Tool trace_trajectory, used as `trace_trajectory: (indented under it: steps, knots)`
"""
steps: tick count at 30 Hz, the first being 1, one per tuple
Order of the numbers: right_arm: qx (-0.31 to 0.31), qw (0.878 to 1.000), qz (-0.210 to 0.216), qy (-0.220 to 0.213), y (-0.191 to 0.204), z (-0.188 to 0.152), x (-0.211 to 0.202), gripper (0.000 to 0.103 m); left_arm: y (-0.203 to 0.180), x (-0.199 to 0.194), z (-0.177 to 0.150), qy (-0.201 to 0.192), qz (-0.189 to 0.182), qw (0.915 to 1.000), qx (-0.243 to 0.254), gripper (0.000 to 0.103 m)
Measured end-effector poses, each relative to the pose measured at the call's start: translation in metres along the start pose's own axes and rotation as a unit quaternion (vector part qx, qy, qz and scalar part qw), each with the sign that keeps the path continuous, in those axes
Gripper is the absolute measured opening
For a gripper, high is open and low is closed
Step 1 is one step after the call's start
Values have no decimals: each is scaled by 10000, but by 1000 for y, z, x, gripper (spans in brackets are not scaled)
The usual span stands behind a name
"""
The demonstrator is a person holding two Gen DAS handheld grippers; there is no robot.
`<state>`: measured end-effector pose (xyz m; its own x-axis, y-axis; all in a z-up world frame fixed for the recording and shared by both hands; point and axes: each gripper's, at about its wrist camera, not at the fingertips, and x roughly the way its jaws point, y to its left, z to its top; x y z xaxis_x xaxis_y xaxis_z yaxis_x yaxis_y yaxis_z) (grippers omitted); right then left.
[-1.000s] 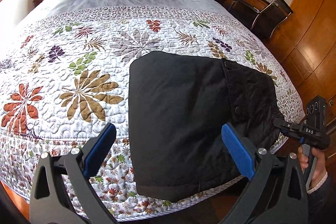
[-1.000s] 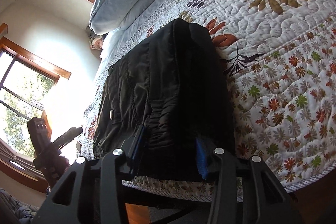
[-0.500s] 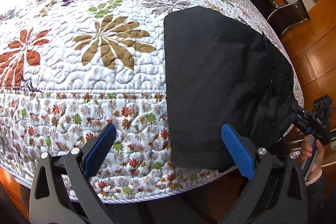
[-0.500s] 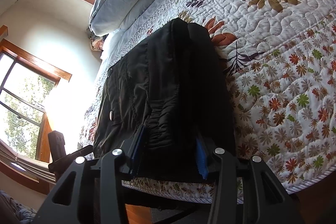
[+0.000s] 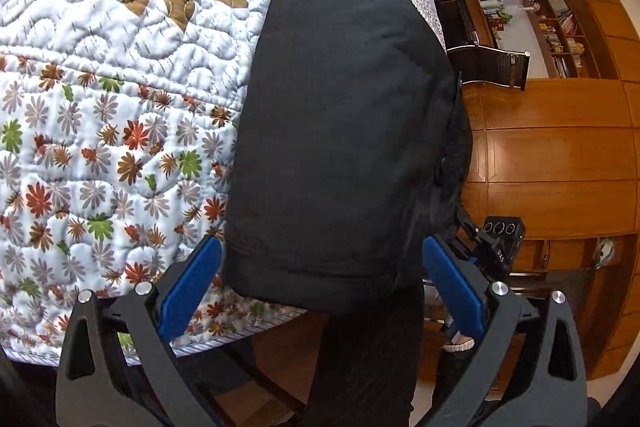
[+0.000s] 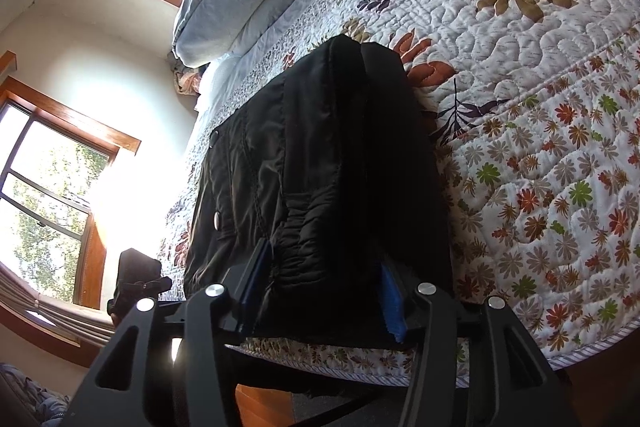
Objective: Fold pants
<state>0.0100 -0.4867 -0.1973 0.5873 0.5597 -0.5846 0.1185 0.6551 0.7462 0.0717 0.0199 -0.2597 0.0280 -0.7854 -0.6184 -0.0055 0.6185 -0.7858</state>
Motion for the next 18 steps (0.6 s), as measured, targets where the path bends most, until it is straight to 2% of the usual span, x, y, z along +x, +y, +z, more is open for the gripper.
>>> trace_trajectory:
  steps: [1,6,9,12,18]
  knots:
    - [18,10000,17,-50,1,1,-4,74,1,3,1,32,-40,10000,-64,100]
    - [55,9998,-106,-161,-2,10,-23,93,0,16,5,100,10,9999,-81,100]
    - [186,9997,-162,-71,-12,13,-27,98,-3,21,4,133,88,9999,-22,100]
    - [384,9990,-124,188,-23,14,-21,98,-2,23,5,148,41,9999,-69,100]
    - [614,9973,-27,412,-40,10,-5,99,3,20,14,259,-97,9994,-198,100]
